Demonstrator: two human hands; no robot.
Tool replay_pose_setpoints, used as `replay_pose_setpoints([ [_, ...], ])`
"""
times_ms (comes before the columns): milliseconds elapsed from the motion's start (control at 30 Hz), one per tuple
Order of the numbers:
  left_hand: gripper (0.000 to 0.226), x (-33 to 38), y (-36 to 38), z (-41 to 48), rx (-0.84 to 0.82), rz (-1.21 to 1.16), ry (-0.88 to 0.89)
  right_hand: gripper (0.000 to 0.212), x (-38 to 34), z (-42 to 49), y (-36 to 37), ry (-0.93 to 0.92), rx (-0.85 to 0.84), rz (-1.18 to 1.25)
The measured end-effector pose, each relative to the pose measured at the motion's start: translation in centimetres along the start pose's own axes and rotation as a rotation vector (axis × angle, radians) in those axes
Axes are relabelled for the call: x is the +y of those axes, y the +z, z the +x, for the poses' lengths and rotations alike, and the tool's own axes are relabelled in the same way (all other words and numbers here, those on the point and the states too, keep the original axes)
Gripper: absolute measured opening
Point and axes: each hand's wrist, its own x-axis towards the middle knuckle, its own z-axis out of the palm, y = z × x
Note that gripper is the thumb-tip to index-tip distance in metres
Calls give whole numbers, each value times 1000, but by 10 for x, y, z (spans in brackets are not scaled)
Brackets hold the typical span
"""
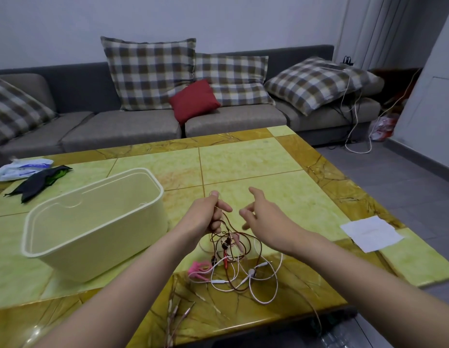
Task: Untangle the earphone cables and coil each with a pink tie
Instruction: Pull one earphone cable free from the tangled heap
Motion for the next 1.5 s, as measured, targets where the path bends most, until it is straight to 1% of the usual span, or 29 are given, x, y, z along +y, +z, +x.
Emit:
replay_pose_setpoints([
  [33, 49, 1, 1, 1, 11, -25, 3, 53, -1, -1, 3, 14, -15, 11],
  [133, 47, 3, 5, 3, 12, -81, 4, 38, -4, -6, 8, 12, -177, -91],
  [167, 47, 4, 6, 4, 3, -96, 0, 32, -4, -6, 9, 15, -207, -108],
  [233, 45, 5, 8, 4, -11, -127, -7, 23, -4, -6, 8, 24, -212, -76],
  [300, 35, 5, 6, 4, -18, -103, 17, 22, -2, -4, 6, 49, -190, -2],
  [333, 24, 5, 2, 4, -13, -31, 42, 24, 0, -3, 4, 60, -174, 14],
  [367, 18, 4, -2, 3, -6, 71, 56, 25, 2, -1, 1, 66, -154, 11],
  [433, 39, -1, -13, 6, -9, 230, 47, 25, 9, 3, -8, 63, -100, -32],
  [467, 44, -3, -17, 7, -10, 268, 28, 25, 13, 5, -13, 67, -74, -55],
  [567, 39, -12, -25, 8, 47, 327, 2, 28, 23, 11, -28, 116, 11, -100],
  [700, 30, -32, -37, 17, 179, 659, -26, 27, 35, 15, -47, 212, 188, -210],
  [767, 30, -37, -41, 18, 149, 774, -93, 27, 38, 16, -54, 236, 240, -240],
  [833, 40, -37, -40, 16, 99, 886, -127, 26, 36, 16, -60, 229, 260, -243],
  [867, 47, -34, -37, 14, 94, 927, -98, 26, 33, 15, -61, 202, 260, -246],
  [900, 51, -30, -34, 11, 97, 926, -27, 25, 29, 13, -63, 161, 255, -251],
  [933, 53, -23, -29, 8, 85, 870, 72, 23, 24, 10, -63, 116, 245, -249],
  [1000, 54, -7, -14, 0, -4, 686, 246, 19, 14, 5, -59, 28, 214, -217],
  [1067, 54, 8, 3, -6, -148, 535, 303, 18, 6, 2, -54, -41, 196, -188],
  [1100, 47, 14, 10, -9, -214, 454, 302, 18, 2, 2, -54, -64, 203, -186],
  [1133, 35, 17, 15, -10, -252, 385, 298, 18, 0, 2, -55, -76, 224, -189],
  [1167, 23, 20, 18, -11, -250, 375, 300, 18, -1, 3, -57, -79, 262, -197],
  [1200, 16, 22, 17, -12, -218, 420, 302, 18, 0, 4, -61, -73, 309, -205],
  [1300, 26, 18, -2, -6, -128, 529, 258, 21, 15, 4, -74, -2, 415, -219],
  [1400, 34, 16, -22, -3, -74, 592, 232, 24, 35, 2, -81, 86, 461, -225],
  [1500, 35, 17, -34, 1, 11, 654, 227, 26, 47, 4, -89, 176, 495, -216],
])
